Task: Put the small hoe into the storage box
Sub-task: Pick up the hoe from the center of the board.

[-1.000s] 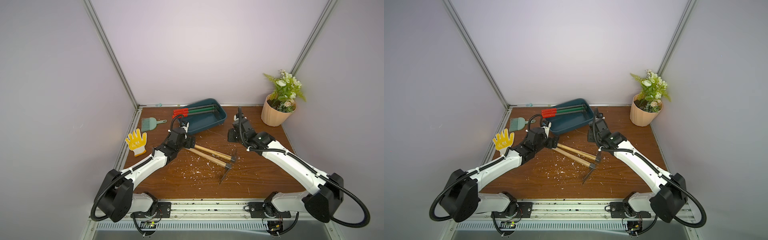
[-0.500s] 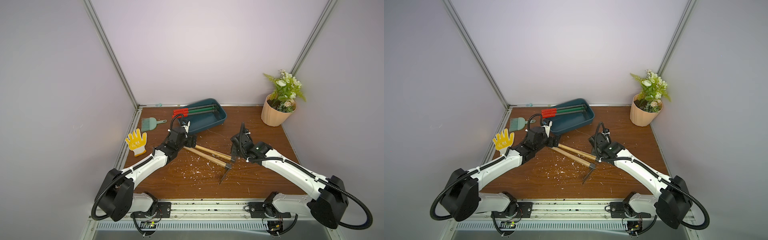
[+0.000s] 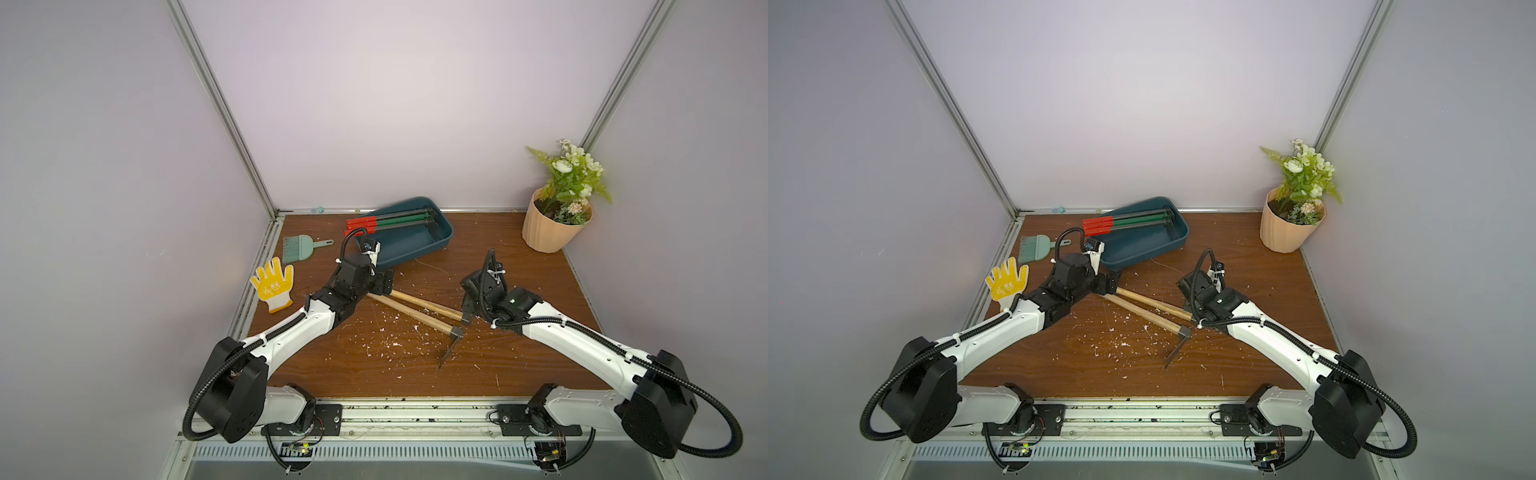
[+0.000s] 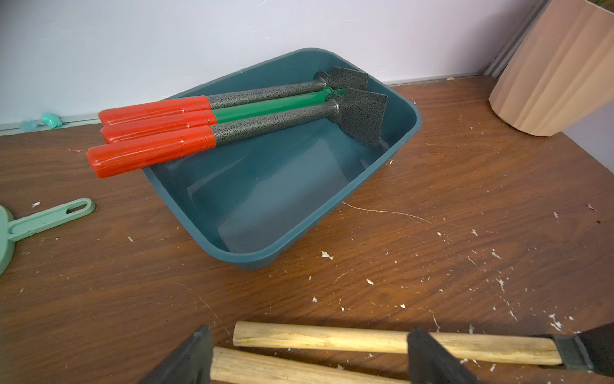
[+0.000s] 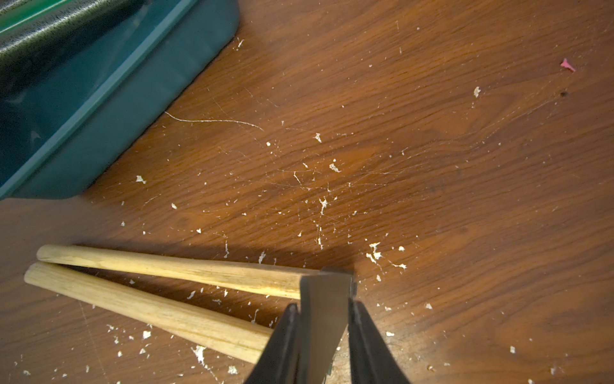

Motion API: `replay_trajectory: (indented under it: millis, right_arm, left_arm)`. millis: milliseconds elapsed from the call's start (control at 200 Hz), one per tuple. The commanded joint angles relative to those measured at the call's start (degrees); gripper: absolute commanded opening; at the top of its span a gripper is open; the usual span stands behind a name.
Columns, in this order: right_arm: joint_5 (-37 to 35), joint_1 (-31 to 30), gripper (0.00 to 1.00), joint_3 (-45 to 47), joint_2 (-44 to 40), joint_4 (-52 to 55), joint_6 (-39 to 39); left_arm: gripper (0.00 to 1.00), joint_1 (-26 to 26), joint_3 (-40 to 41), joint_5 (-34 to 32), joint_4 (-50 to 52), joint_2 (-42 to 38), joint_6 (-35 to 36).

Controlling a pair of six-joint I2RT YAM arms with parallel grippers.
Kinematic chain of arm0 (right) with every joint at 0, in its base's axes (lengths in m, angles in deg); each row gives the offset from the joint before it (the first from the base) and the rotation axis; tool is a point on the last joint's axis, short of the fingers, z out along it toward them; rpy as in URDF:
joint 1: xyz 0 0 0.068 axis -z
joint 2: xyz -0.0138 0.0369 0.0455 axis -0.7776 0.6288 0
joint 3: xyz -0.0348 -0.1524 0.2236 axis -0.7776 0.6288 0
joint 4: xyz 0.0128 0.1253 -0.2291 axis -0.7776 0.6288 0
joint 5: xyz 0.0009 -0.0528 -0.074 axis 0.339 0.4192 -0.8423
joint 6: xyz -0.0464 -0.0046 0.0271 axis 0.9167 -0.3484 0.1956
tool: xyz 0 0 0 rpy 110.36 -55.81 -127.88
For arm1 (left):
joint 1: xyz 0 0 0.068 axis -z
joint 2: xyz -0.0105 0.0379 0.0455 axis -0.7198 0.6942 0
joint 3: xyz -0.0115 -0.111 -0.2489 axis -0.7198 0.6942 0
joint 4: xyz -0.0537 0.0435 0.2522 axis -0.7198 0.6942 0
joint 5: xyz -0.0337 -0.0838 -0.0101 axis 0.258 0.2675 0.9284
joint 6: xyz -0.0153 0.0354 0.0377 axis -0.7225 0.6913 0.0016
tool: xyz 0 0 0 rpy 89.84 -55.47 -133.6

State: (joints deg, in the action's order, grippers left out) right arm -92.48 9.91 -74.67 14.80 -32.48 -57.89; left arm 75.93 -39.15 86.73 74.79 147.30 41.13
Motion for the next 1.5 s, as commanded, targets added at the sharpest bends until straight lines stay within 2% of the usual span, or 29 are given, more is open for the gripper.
replay_trajectory:
  millis: [0,380,575,801,906,996,1166,1281,1366,1496]
  right_arm:
    - [-1.5,0.1,0.29,0.4,0.5,-1.3,-1.3]
    - [-0.3,1.2,0.27,2.1,3.9,-4.8,-0.4]
    - [-1.0,1.4,0.19,1.4,3.9,-4.5,-0.1]
    - [-2.6,1.8,0.0,-0.4,2.9,-3.4,0.6]
    - [-3.8,2.3,0.0,-2.3,3.0,-2.4,2.3]
    - [-5.5,3.6,0.0,-5.7,3.4,-1.3,7.2]
    - [-6.7,6.8,0.0,-15.9,6.1,-0.4,22.4]
    - [-7.8,7.2,0.0,-22.3,8.1,-1.1,31.8]
    - [-7.4,7.2,0.0,-26.4,9.6,-1.8,37.8]
    - [-5.6,7.2,0.0,-29.9,11.0,-3.9,45.5]
  left_arm:
    - [0.92,-0.6,-1.0,0.0,0.3,0.3,-0.6]
    - [0.92,-0.5,-1.3,-0.6,1.0,0.5,-0.3]
    - [0.92,-0.6,-1.5,-0.7,1.2,0.8,-0.3]
    - [0.92,-0.6,-1.2,-0.6,1.3,0.6,-0.4]
    - [0.91,-0.2,-1.5,-0.8,1.6,0.3,0.0]
    - [0.91,1.2,-2.2,-1.1,2.1,-0.1,1.8]
    - [0.91,5.5,-4.8,-1.2,4.4,-0.1,6.3]
    - [0.9,5.7,-6.5,2.5,6.0,0.1,7.8]
    - [0.9,5.7,-7.7,7.7,6.8,-0.4,9.8]
    - [0.9,5.8,-10.1,12.0,9.8,-0.2,12.1]
